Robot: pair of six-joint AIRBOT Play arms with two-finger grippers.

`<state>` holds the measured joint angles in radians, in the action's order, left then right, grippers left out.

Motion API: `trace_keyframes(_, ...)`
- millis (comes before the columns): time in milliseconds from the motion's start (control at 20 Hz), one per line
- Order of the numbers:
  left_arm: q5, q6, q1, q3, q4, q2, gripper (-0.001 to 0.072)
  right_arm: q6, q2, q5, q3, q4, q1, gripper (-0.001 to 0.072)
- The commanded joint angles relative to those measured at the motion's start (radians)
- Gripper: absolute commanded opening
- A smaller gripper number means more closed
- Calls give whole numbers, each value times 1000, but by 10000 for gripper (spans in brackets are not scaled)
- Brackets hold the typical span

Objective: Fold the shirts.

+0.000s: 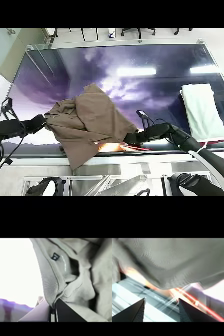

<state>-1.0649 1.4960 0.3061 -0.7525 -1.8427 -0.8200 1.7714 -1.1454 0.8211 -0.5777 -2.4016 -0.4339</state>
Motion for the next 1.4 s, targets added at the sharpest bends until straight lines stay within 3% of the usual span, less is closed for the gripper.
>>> trace_keyframes(0,-26,75,100,-1,10,19,22,-6,40,78,-35,18,131,471)
trace_keyframes(250,4,108,146,-1,10,19,22,101,13,109,-39,23,416,474)
trace_keyframes(300,16,122,145,-1,10,19,22,111,-7,107,-39,23,417,531)
trace_keyframes(900,63,129,144,-1,8,19,22,94,-328,61,-171,-63,67,517)
trace_keyframes(950,63,129,144,-1,9,19,22,83,-344,63,-198,-63,39,467)
trace_keyframes(1000,63,129,144,-1,8,19,22,72,-356,68,-225,-64,16,299)
trace_keyframes(1050,62,129,144,-1,8,19,22,72,-358,72,-249,-63,3,83)
trace_keyframes(1100,61,129,144,-2,2,20,22,72,-354,77,-272,-65,0,22)
trace_keyframes(1350,4,202,145,-204,-277,106,22,61,-168,176,-526,-60,136,21)
